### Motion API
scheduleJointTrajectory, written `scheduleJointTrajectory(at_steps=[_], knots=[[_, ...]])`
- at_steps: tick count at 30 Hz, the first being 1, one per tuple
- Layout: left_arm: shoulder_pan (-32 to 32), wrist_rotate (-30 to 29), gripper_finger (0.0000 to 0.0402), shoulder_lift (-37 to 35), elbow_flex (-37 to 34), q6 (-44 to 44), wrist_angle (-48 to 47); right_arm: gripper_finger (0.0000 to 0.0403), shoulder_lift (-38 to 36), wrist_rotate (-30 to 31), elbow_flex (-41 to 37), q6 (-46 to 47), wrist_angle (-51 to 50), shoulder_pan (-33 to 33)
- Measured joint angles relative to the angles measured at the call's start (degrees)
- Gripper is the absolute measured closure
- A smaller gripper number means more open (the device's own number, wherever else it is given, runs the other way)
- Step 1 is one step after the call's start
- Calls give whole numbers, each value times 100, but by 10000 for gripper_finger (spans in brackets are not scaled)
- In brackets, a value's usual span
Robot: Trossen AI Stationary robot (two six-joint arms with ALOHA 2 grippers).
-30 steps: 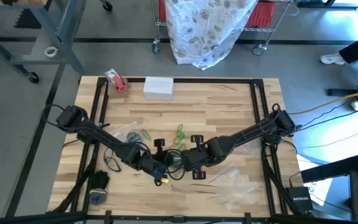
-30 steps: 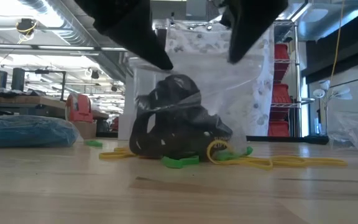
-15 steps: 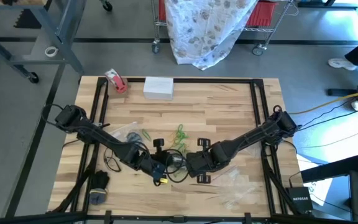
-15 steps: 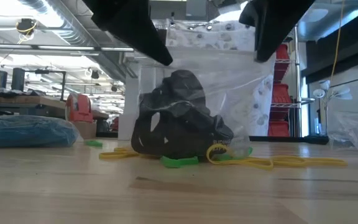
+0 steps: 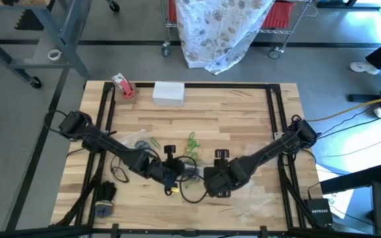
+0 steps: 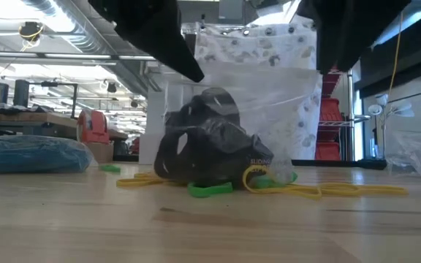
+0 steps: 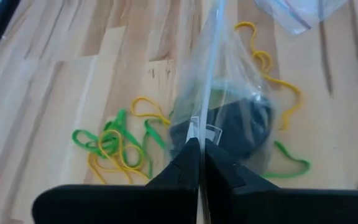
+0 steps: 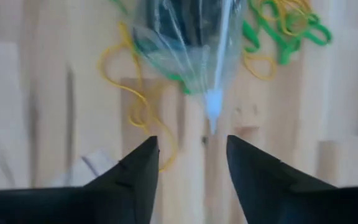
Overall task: Sort rubber bands
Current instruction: Put the transparent zip bag on the table
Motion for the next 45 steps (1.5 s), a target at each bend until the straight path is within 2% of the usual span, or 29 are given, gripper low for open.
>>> scheduleJointTrajectory(at_steps=[7,16,21,33,38,45], knots=[[319,3,401,-264,-7,871,169,208,-96,704,0,-13,-679,-2],[1063,45,401,-843,-7,1734,203,207,-951,1091,-326,723,-809,-55],[1617,609,401,-1008,-6,1939,200,207,-1334,1136,-768,1231,-778,-44],[2775,1171,401,-1008,-4,2098,295,207,-1844,979,-1978,1767,-38,-42],[3225,1835,401,-999,-4,2186,383,207,-1895,1078,-2302,1843,74,-44],[3552,1875,401,-999,-4,2324,360,207,-1896,1467,-2604,1845,78,-132]])
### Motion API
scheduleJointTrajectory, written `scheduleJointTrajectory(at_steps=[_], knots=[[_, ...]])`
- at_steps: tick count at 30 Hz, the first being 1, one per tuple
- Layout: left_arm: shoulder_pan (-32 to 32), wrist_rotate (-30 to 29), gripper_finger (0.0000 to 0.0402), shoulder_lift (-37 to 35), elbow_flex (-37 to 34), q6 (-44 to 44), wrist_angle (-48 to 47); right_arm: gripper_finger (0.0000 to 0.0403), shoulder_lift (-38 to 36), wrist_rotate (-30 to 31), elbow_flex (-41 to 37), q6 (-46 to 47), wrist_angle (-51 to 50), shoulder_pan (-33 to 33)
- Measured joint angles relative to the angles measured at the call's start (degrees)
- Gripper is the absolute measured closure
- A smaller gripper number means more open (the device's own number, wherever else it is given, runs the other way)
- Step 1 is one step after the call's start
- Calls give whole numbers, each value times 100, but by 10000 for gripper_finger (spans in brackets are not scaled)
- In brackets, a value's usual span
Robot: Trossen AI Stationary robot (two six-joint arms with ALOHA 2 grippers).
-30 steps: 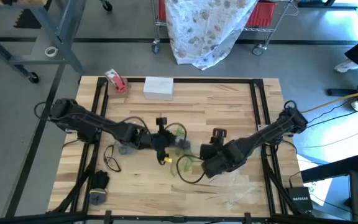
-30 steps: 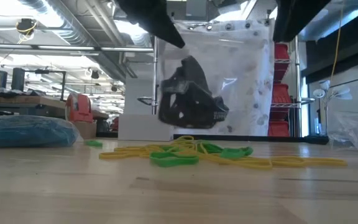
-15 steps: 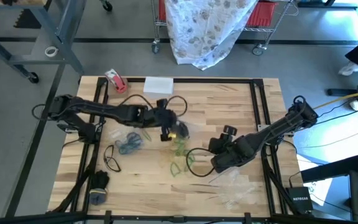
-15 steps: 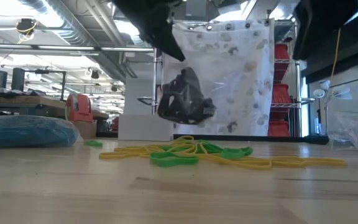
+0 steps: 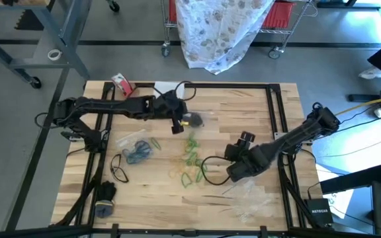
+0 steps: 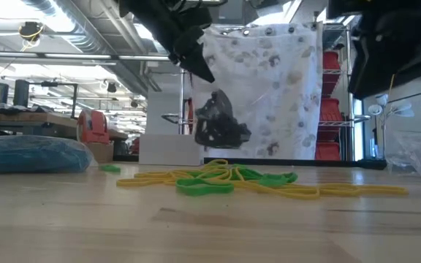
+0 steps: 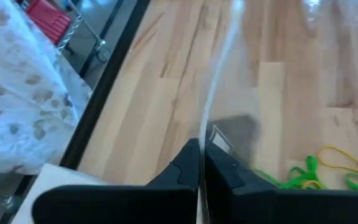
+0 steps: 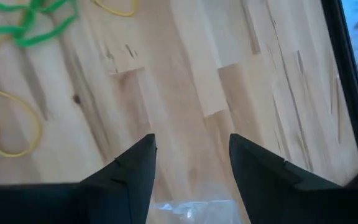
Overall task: Sort rubber bands
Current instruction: Put the transparent zip bag on the table
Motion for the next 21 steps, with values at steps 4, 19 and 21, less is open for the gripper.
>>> scheduleJointTrajectory(at_steps=[4,19,21], knots=[[20,3,401,0,0,-167,-175,207,-2,-99,-146,17,17,-28],[62,640,401,4,-767,-782,98,207,-773,-128,-877,2818,415,1080],[143,750,401,4,-806,-839,214,207,-891,-1,-947,3129,464,1271]])
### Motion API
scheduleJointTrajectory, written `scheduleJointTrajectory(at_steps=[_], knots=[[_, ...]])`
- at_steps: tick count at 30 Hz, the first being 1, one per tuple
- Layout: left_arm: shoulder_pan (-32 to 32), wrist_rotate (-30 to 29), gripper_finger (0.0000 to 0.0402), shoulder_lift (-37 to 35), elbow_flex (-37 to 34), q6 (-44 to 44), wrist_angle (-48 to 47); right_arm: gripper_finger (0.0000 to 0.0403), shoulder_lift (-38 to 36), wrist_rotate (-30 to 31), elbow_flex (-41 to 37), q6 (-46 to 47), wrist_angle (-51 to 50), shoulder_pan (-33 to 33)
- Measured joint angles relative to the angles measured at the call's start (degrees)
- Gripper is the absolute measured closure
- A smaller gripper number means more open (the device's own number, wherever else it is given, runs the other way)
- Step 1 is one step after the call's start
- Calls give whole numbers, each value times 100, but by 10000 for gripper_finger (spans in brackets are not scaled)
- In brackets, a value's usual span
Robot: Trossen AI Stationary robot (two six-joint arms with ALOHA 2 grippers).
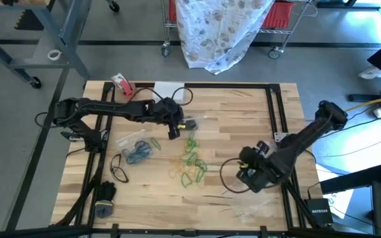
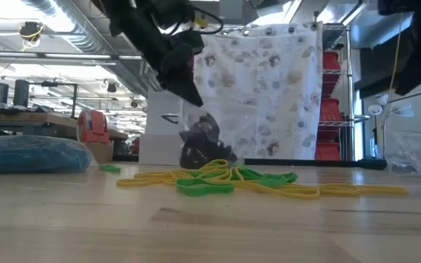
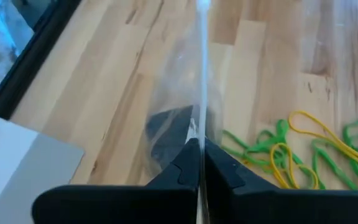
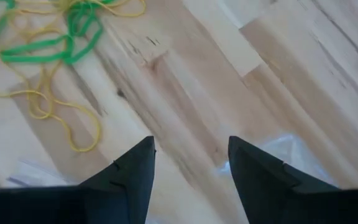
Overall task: Sort rubber bands
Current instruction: Put the transparent zip bag on the table, then open the transparent zip bag
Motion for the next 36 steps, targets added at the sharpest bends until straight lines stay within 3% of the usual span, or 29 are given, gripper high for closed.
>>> scheduleJointTrajectory(at_steps=[11,22,26,36], knots=[[333,0,395,0,-5,261,493,207,-31,53,-154,366,148,284],[688,-6,261,-181,39,253,632,207,-29,-46,-288,433,216,280],[533,5,234,-609,63,231,659,207,-29,-60,-288,493,308,280],[-186,17,231,-957,-92,481,508,207,-27,-164,-288,796,245,280]])
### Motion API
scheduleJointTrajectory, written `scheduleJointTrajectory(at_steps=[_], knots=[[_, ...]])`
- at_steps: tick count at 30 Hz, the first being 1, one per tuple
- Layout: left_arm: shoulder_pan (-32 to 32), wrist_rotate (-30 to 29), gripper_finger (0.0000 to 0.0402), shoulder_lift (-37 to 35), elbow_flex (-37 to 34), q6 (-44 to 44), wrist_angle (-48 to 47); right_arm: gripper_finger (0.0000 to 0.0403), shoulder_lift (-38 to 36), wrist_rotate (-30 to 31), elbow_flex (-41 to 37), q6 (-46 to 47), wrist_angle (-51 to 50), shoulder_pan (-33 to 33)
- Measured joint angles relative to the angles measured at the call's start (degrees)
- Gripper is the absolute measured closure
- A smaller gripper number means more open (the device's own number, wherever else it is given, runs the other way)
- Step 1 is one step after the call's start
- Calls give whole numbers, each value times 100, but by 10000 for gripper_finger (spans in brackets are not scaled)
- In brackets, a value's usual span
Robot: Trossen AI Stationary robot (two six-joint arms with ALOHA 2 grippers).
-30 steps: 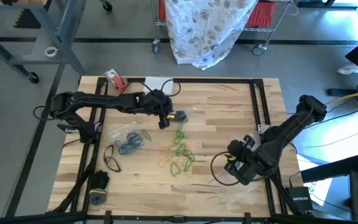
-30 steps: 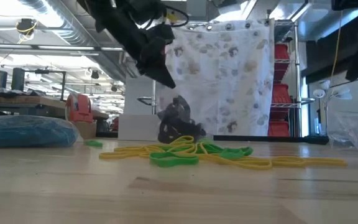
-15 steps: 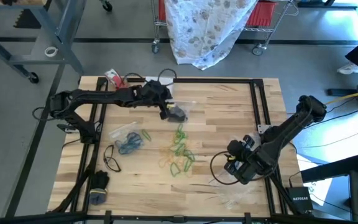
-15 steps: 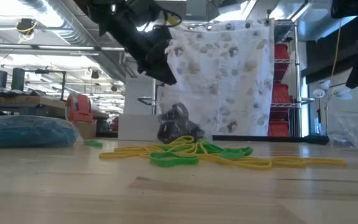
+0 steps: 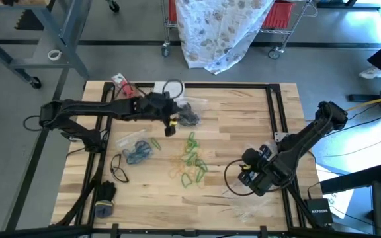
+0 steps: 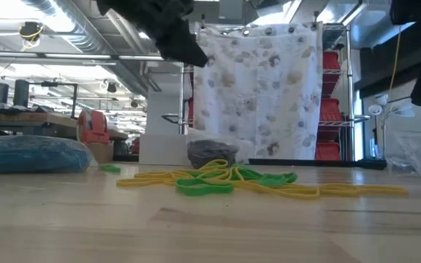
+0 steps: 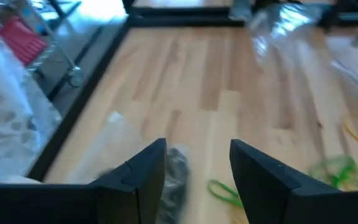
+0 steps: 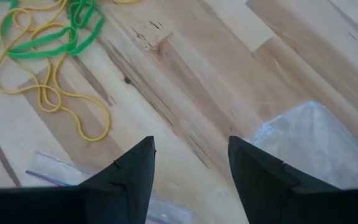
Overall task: Sort rubber bands
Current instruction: Open the transparent zip bag
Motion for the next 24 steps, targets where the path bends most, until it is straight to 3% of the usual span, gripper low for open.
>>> scheduleJointTrajectory(at_steps=[6,15,19,24], knots=[[-375,-6,231,7,-668,-332,551,207,0,-350,-109,827,-452,0],[-963,4,231,27,-1308,-534,1179,207,2,-1322,-952,1964,-386,0],[-1094,2,231,70,-1428,-760,1194,207,0,-1405,-1234,2023,-265,-58],[-1193,2,231,83,-1578,-859,1419,207,0,-1438,-1660,1563,692,-290]])
